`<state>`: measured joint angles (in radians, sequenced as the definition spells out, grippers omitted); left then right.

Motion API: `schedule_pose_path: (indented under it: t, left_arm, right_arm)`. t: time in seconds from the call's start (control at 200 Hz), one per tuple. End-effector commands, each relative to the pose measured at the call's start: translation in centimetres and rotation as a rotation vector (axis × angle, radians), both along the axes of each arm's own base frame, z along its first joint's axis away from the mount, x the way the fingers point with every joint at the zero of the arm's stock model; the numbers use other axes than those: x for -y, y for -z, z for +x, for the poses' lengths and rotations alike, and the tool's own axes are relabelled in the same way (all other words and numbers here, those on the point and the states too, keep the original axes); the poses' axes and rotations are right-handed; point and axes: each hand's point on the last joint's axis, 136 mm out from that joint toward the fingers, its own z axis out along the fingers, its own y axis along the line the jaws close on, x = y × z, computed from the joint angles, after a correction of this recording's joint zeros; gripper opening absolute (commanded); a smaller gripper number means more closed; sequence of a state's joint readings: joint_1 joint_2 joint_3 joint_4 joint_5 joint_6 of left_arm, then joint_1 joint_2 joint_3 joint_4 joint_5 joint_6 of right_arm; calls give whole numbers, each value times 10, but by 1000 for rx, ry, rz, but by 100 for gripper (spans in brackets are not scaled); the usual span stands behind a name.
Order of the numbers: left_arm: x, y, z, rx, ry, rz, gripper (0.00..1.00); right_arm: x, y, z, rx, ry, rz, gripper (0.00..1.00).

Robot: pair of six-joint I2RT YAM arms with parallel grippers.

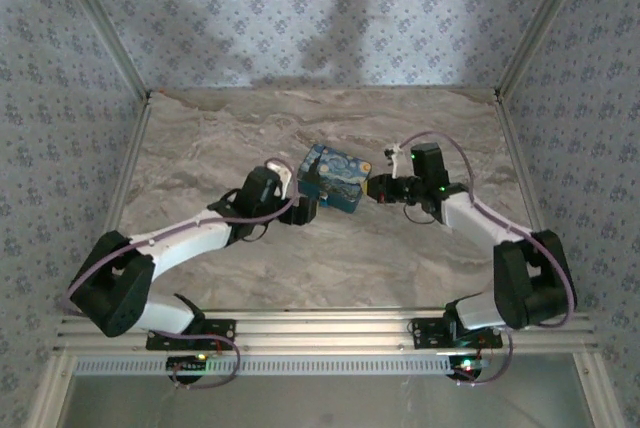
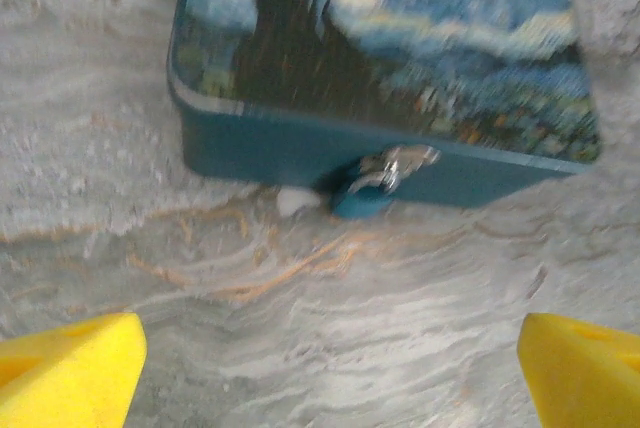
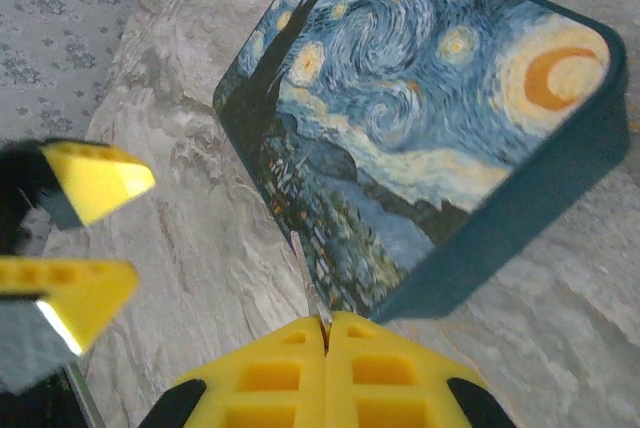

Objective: Unlock a padlock with a key

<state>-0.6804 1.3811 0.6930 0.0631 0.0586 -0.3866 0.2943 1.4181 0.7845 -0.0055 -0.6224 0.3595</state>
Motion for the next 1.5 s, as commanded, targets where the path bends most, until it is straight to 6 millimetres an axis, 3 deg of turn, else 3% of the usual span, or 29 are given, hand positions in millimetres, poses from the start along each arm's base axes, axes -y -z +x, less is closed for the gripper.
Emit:
schedule_pose_path:
  t: [0.0,0.16,0.345,0.675,1.004,1.494]
  left_arm:
    - [11,-30,16,142,-5,-120,96]
    - [12,-2,23,-18,16,-109,93]
    - [31,11,35,-50,56,-232,97]
    - [52,22,45,-64,117,-275,86]
    - [65,21,70,-50,147,-285,72]
    - [67,47,46,-36,193,-232,74]
  right_arm:
    - [-15,-12,15,-2,-17,46,0]
    - [-23,-1,30,-32,-11,39,0]
    - [-32,18,38,-98,-16,42,0]
    - [-29,39,34,-144,-10,8,0]
    - [-23,54,29,-179,17,-19,0]
    - [-22,52,30,-171,26,-24,0]
